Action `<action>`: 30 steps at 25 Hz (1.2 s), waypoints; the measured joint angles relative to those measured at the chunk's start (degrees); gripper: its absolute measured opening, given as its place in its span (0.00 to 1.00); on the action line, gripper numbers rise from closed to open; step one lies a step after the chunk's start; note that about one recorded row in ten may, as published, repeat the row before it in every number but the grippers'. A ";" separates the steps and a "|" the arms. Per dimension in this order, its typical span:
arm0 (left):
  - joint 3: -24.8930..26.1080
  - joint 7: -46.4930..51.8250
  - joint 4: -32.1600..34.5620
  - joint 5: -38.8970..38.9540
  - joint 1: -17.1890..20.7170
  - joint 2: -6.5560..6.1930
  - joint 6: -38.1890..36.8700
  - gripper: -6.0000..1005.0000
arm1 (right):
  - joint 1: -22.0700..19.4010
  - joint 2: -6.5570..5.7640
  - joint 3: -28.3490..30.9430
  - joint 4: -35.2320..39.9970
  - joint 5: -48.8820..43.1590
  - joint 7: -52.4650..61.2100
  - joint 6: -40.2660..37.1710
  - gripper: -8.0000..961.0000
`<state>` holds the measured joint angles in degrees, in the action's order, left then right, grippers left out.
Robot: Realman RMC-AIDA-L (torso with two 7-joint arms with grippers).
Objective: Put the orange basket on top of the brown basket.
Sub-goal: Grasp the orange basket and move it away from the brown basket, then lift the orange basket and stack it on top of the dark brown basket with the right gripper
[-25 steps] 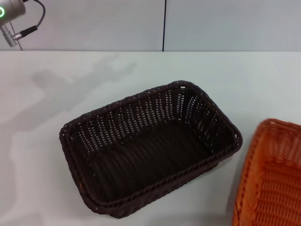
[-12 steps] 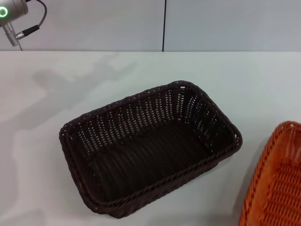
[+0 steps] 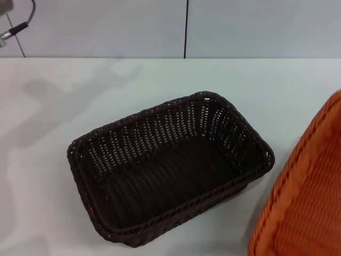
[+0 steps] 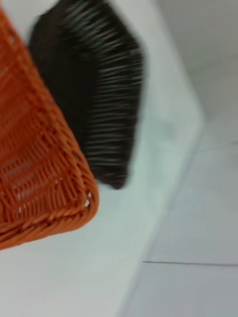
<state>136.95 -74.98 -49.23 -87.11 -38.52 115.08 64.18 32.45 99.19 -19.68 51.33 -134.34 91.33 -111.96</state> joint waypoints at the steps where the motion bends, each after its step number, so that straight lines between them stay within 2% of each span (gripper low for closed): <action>1: 0.00 0.00 0.00 0.00 0.00 0.00 0.00 0.86 | 0.00 0.00 0.00 0.00 0.00 0.00 0.00 0.17; 2: 0.10 -0.23 -0.24 0.00 0.00 -0.06 -0.11 0.86 | -0.80 -0.47 1.88 0.09 3.81 0.23 -1.90 0.17; 8: 0.11 -1.22 -0.22 0.00 -0.50 -0.31 -0.22 0.86 | -3.01 -0.41 3.96 -1.74 13.73 0.78 -3.22 0.17; 10: 0.09 -1.32 0.02 0.00 -0.82 -0.70 -0.20 0.86 | -3.72 -0.71 4.38 -5.33 18.12 0.27 -3.07 0.17; 12: -0.10 -1.32 0.04 0.01 -1.18 -1.21 -0.05 0.86 | -4.72 -1.73 4.57 -13.41 25.77 -1.62 -2.79 0.17; 14: -0.19 -1.35 -0.05 0.01 -1.22 -1.31 -0.10 0.86 | -4.96 -1.73 4.61 -15.73 27.90 -2.05 -2.42 0.17; 16: -0.24 -1.41 -0.12 0.01 -1.29 -1.35 -0.31 0.86 | -5.13 -0.96 4.64 -19.13 31.59 -2.20 -1.62 0.17; 18: -0.15 -1.42 0.02 0.01 -1.41 -1.40 -0.35 0.86 | -4.54 1.73 4.48 -22.43 35.80 -2.45 -1.09 0.17; 19: -0.07 -1.42 0.13 0.01 -1.47 -1.42 -0.37 0.86 | -4.54 1.73 4.48 -22.43 35.80 -2.45 -1.09 0.18; 21: -0.03 -1.41 0.25 0.00 -1.55 -1.52 -0.42 0.86 | -3.77 4.74 4.34 -22.62 37.09 -2.83 -0.51 0.18; 22: -0.15 -1.41 0.26 -0.07 -1.56 -1.63 -0.41 0.86 | -2.93 7.74 4.47 -22.69 37.64 -3.15 0.22 0.18; 23: -0.15 -1.41 0.26 -0.07 -1.56 -1.63 -0.41 0.86 | -2.93 7.74 4.47 -22.69 37.64 -3.15 0.22 0.18; 26: -0.27 -1.41 0.32 -0.17 -1.51 -1.97 -0.30 0.86 | -2.16 12.56 4.57 -22.76 38.91 -4.44 1.14 0.19; 27: -0.29 -1.42 0.41 -0.17 -1.39 -2.09 -0.27 0.86 | -2.07 15.00 4.59 -23.34 39.61 -6.82 1.64 0.19; 28: -0.32 -1.41 0.46 -0.17 -1.34 -2.18 -0.27 0.86 | -2.07 15.00 4.59 -23.34 39.61 -6.82 1.64 0.19; 30: -0.43 -1.40 0.86 -0.21 -1.18 -2.81 -0.20 0.86 | -2.11 17.23 4.60 -25.37 40.41 -10.13 1.96 0.19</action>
<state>136.52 -76.38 -48.37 -87.32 -39.70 112.27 63.98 30.34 116.42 -15.08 25.96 -93.92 81.20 -110.00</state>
